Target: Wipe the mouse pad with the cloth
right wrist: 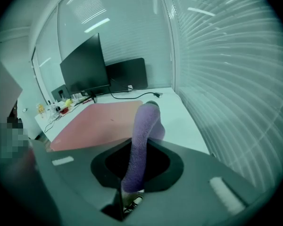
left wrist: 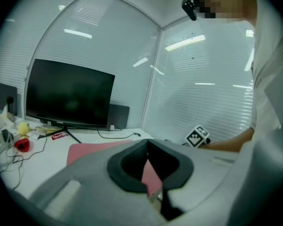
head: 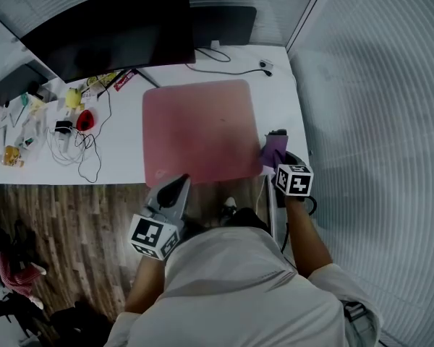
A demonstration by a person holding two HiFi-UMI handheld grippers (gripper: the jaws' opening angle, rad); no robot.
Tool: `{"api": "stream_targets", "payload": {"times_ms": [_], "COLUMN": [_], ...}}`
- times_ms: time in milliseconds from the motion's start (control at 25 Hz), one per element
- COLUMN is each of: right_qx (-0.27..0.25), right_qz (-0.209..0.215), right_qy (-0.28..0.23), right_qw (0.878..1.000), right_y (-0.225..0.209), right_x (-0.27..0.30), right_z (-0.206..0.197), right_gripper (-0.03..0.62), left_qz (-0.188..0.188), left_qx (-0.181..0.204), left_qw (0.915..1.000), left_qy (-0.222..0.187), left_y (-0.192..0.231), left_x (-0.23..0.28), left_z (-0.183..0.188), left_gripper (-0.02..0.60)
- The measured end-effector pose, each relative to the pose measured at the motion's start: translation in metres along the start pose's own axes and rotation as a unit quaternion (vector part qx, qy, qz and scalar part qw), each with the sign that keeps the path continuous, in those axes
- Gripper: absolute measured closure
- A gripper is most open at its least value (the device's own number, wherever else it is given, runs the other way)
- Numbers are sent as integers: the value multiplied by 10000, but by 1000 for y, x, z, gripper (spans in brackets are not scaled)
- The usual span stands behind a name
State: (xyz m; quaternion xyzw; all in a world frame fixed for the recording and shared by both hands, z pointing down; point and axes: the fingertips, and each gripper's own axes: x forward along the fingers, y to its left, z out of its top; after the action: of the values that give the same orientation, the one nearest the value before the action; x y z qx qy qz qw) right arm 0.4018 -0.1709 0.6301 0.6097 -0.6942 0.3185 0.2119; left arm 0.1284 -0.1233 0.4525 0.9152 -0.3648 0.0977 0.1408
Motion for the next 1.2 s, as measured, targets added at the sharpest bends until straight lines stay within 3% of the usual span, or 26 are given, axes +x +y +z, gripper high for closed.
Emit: {"api": "stream_targets", "payload": {"times_ms": [120, 280, 600, 760, 960, 1200], "right_qx": [-224, -670, -1583, -1791, -1833, -1918], "right_qz": [298, 956, 2326, 2799, 2881, 2215], "right_qy": [-78, -63, 181, 222, 526, 911], "right_qw": [9993, 9931, 9594, 9429, 9384, 9517], "right_y": [53, 161, 400, 488, 533, 485], "right_x": [-5, 3, 42, 58, 85, 110], "right_z": [11, 16, -16, -32, -54, -71], "right_gripper": [546, 546, 546, 545, 545, 546], "left_qz": [20, 248, 1177, 1536, 1711, 1527], "left_qx": [-12, -99, -156, -266, -418, -341], "left_qw": [10000, 9996, 9929, 9877, 9844, 9877], "left_qy": [-35, 17, 65, 104, 50, -27], "left_y": [11, 45, 146, 183, 206, 205], "left_x": [-24, -76, -211, -267, -299, -281], "left_z": [3, -5, -37, -57, -72, -61], "left_gripper": [578, 580, 580, 580, 578, 580]}}
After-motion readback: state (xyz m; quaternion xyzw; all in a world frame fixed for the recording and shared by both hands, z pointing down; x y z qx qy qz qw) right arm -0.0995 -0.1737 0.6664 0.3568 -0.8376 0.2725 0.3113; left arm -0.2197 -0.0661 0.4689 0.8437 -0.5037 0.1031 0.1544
